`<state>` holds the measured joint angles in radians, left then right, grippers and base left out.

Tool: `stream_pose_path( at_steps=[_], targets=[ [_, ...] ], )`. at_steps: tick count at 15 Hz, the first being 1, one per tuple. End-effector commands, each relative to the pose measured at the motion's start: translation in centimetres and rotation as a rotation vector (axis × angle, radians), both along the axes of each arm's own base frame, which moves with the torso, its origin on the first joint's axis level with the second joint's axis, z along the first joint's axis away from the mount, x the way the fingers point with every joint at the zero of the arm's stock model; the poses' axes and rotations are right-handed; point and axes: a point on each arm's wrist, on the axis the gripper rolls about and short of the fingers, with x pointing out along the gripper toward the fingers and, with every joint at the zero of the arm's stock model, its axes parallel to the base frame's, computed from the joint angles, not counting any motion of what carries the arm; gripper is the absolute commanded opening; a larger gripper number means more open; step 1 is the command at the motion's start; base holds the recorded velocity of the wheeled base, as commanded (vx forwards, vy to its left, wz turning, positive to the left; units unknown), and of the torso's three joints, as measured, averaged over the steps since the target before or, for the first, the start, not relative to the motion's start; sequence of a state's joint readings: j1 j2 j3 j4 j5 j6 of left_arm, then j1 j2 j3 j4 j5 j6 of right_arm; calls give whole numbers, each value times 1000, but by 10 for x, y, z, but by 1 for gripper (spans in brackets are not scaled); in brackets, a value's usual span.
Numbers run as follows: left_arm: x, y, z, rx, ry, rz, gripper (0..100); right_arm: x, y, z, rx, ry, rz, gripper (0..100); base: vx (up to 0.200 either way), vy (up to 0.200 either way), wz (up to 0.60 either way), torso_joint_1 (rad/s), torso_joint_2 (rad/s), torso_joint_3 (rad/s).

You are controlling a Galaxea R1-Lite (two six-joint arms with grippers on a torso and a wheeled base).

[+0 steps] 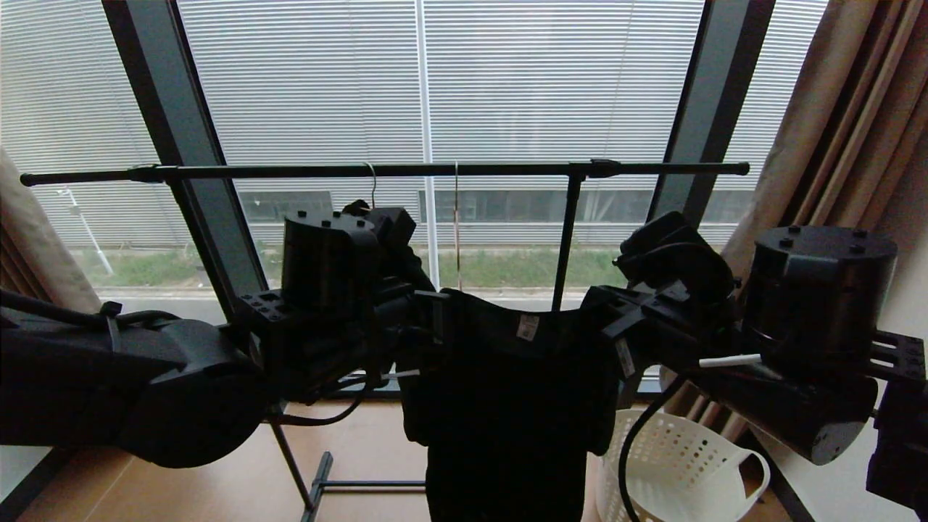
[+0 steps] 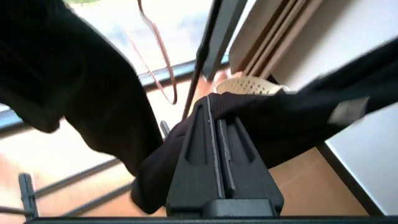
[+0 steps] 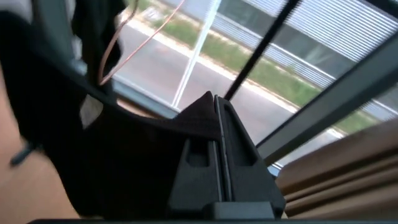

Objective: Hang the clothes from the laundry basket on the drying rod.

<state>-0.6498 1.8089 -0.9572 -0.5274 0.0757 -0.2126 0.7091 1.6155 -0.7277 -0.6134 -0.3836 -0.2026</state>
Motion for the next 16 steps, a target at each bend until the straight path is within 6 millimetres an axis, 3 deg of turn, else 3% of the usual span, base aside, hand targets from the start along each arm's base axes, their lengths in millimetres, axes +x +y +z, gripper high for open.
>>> stream_pose_path(
  at_steps=[1, 4, 13, 14, 16],
  targets=[
    [3, -2, 13, -16, -45, 6, 0, 4, 1, -15, -30, 44, 13, 0, 0, 0, 0, 0, 0, 0],
    [4, -7, 22, -13, -83, 5, 0, 5, 0, -31, -55, 93, 41, 0, 0, 0, 0, 0, 0, 0],
    [2, -9, 26, -6, -103, 13, 0, 5, -3, -38, -58, 129, 87, 0, 0, 0, 0, 0, 0, 0],
    [1, -10, 27, -3, -110, 8, 0, 4, -3, -41, -63, 136, 89, 100, 0, 0, 0, 0, 0, 0],
    [1, -15, 34, -8, -140, 10, 0, 4, -3, -49, -100, 154, 107, 100, 0, 0, 0, 0, 0, 0]
  ],
)
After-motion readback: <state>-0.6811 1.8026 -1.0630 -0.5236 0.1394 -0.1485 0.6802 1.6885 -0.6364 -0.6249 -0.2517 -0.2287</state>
